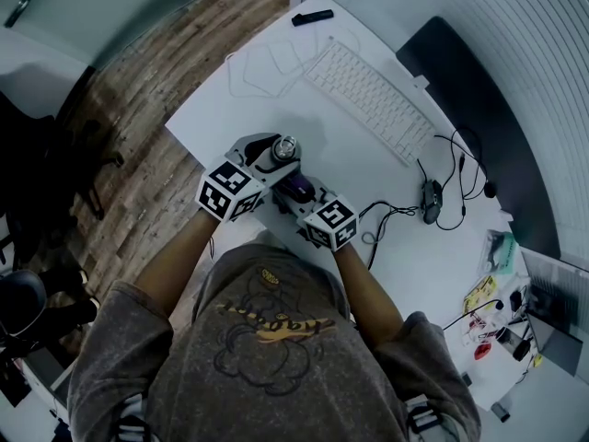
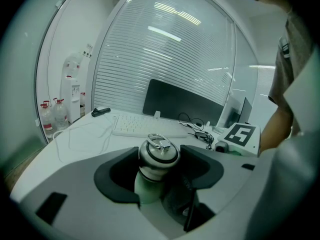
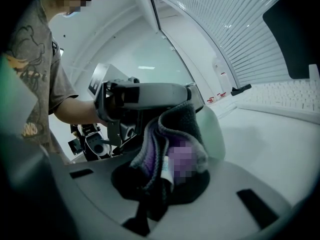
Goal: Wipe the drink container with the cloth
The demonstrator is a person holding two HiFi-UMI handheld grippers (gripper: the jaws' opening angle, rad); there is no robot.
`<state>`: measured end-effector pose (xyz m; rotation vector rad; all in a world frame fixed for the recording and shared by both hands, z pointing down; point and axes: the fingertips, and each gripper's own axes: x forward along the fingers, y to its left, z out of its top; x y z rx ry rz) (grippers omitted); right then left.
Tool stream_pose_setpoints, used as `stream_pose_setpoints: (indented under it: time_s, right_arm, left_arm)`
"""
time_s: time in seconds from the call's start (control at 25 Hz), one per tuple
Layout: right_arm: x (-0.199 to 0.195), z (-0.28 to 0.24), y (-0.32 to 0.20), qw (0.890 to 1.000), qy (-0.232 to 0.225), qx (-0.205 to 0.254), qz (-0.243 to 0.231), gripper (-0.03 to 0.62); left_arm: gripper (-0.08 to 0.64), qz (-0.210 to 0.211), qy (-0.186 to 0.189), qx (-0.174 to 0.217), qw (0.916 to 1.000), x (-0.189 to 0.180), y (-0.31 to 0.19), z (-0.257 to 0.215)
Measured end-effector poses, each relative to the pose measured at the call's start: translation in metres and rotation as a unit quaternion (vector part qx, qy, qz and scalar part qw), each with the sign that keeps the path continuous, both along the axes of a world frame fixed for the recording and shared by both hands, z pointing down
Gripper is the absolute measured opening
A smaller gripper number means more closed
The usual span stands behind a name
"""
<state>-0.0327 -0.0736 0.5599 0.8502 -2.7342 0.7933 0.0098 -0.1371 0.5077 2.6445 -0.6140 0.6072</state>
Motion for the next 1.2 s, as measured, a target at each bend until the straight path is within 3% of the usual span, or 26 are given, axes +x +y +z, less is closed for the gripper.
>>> stream_pose_setpoints:
  time_s: [0.44,0.8,1.2]
  right_arm:
    - [-0.024,0.002,-0.002,1.000,0.000,-0.002,-0.003,0.051]
    - [-0.037,0.003,-0.017,0.997,-0.022,-0.006,0.078,0.051]
    - [-0.045,0.001,-0.029,0.992,-0.040,-0.009,0.122,0.051]
  left_arm:
    - [0.268,0.000,-0.002,0.000,1.0000,0.002,-0.001,0.001]
    - [0.268,0.006,-0.002,-0.001,1.0000,0.001,0.000,0.001]
    - [0.268,0.026,-0.005,-0.004,0.9996,0.001,0.000,0.000]
